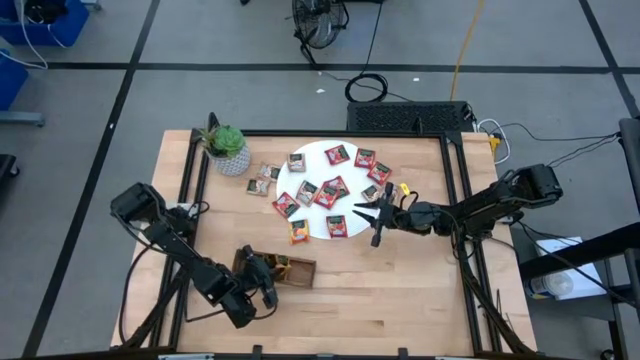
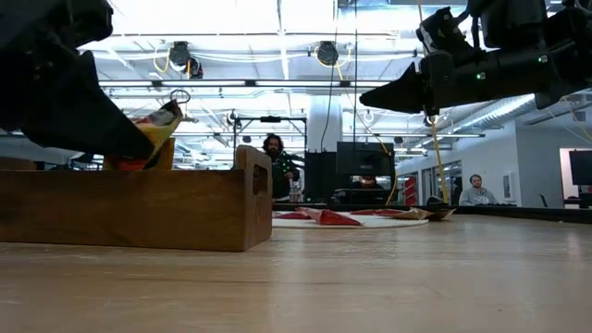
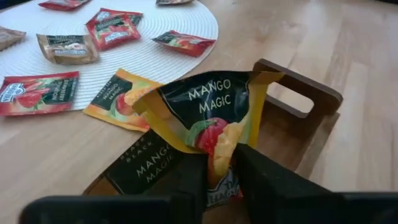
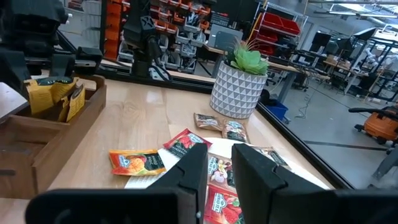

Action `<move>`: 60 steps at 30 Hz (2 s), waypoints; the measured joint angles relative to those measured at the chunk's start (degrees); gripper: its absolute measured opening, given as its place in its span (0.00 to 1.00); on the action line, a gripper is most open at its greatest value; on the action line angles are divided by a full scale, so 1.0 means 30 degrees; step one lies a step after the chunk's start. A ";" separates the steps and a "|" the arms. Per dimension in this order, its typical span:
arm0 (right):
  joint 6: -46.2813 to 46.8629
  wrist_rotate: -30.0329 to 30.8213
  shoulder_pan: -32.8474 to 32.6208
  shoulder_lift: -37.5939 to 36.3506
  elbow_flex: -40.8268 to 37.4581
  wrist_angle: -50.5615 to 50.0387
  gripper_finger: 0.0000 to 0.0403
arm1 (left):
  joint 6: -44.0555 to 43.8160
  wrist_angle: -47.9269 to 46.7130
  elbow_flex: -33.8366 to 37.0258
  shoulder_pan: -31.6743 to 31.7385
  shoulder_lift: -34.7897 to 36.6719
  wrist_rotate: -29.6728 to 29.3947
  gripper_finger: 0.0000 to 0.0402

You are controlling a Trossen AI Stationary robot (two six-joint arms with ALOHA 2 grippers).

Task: Pick & Place Tea
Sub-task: Put the orange tea bag into the middle section of the wooden organizer

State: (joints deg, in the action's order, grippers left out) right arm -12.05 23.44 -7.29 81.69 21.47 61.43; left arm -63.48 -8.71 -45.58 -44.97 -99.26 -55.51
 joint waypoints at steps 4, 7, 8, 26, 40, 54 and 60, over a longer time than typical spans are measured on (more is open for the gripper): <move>-0.0015 0.0000 0.0000 0.0000 0.0000 -0.0088 0.15 | 0.0126 -0.0011 0.0000 -0.0015 0.0000 -0.0007 0.34; -0.0041 0.0000 0.0000 0.0000 0.0000 -0.0087 0.15 | 0.0192 -0.0012 0.0000 -0.0015 0.0000 -0.0007 0.39; -0.0051 0.0000 0.0000 0.0000 0.0000 -0.0102 0.15 | 0.0196 -0.0015 0.0000 -0.0015 0.0000 -0.0007 0.41; -0.0051 0.0000 0.0000 0.0000 0.0000 -0.0131 0.15 | 0.3413 0.0940 -0.0022 -0.0087 0.1819 -0.0012 0.46; -0.0283 -0.0401 -0.0233 0.0000 0.0000 -0.0138 0.15 | 0.6910 0.0252 -0.0141 0.0111 0.3180 0.3964 0.45; -0.0282 -0.0386 -0.0233 0.0000 0.0000 0.0007 0.15 | 0.8541 -1.1938 -0.5259 0.3751 0.3387 1.2763 0.01; -0.0357 -0.0384 -0.0227 0.0000 0.0000 -0.0036 0.15 | 1.0320 -1.1315 -0.5166 0.4735 0.2900 1.4360 0.01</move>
State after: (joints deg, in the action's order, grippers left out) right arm -13.13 22.29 -7.97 81.69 21.47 61.32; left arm -32.52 -42.65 -61.08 -30.76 -90.56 -12.42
